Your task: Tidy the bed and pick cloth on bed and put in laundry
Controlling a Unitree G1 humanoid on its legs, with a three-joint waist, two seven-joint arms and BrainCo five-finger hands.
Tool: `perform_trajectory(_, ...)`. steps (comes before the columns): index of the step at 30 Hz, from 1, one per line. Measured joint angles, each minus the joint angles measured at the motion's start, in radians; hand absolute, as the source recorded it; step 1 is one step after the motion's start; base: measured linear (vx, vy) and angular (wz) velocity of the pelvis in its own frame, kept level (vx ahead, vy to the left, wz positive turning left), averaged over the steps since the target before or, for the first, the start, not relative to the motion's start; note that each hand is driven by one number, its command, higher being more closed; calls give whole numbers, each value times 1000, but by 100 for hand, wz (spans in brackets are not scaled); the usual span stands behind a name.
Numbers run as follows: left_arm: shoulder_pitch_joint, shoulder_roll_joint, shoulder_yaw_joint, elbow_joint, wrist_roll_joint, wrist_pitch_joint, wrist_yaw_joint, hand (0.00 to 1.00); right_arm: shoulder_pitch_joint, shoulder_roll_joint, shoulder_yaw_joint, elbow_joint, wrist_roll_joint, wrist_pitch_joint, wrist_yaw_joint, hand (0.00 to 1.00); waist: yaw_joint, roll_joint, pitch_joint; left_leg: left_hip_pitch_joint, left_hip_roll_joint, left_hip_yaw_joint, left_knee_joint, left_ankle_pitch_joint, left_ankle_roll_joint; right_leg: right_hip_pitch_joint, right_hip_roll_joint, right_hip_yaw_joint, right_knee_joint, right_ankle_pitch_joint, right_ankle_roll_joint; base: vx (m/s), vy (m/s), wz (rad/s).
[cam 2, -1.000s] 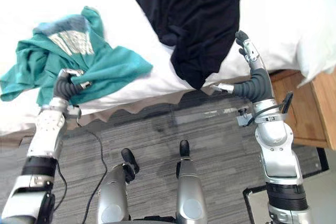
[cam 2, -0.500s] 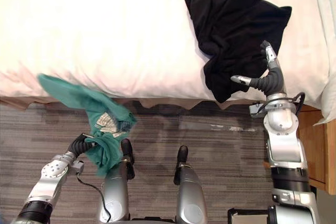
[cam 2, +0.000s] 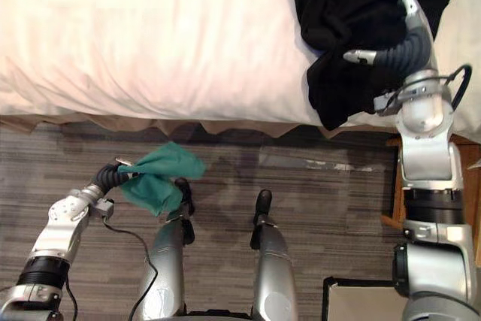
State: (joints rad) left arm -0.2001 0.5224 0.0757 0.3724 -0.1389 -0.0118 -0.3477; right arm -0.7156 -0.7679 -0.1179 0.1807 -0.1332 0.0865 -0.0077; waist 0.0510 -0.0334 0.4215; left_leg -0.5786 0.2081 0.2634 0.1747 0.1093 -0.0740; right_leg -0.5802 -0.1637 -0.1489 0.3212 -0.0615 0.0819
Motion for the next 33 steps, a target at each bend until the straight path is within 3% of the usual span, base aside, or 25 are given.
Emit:
perform_trajectory(5,-35,32,0,-7,-49,-2,-3,100,-141,-44,56,135,-66,58,2,0,17,42,45,-41,-18,-1,-39,35,5,-72,-22,-9,53,-14,-4,-35,-16,14)
perform_trajectory(8,-50,63,3,-7,-84,-1,-4,100,-209,-58,60,168,-89,66,3,0,15,54,53,-73,-23,14,-81,68,14,-129,-31,-17,76,-14,-5,-35,-22,16)
perform_trajectory(9,-58,68,3,-7,-88,-1,-4,100,-232,-66,63,176,-94,72,7,100,13,54,53,-78,-25,18,-93,81,12,-142,-35,-17,83,-15,-7,-16,-30,13)
perform_trajectory(16,-81,89,21,-7,-120,5,-6,100,-309,-116,88,237,-101,81,89,100,-4,54,53,-84,-33,40,-137,98,9,-172,-51,-23,100,-20,-8,-5,-15,5)
perform_trajectory(21,-71,86,58,-7,-126,8,-16,100,-314,-144,60,293,5,64,92,100,4,54,53,-78,-20,58,-142,125,12,-167,-49,-29,103,-23,-12,19,-49,3)
perform_trajectory(28,-47,10,63,-40,-124,10,-1,100,-205,-63,58,328,104,0,120,100,1,45,47,3,-19,78,-155,121,7,-92,-44,-33,90,-31,-12,18,-46,-6)
perform_trajectory(33,-47,-51,50,-58,-121,77,22,100,-49,52,50,328,210,-67,113,100,-5,1,11,57,-12,83,-155,116,1,-29,-33,-34,67,-31,-12,40,-51,-6)
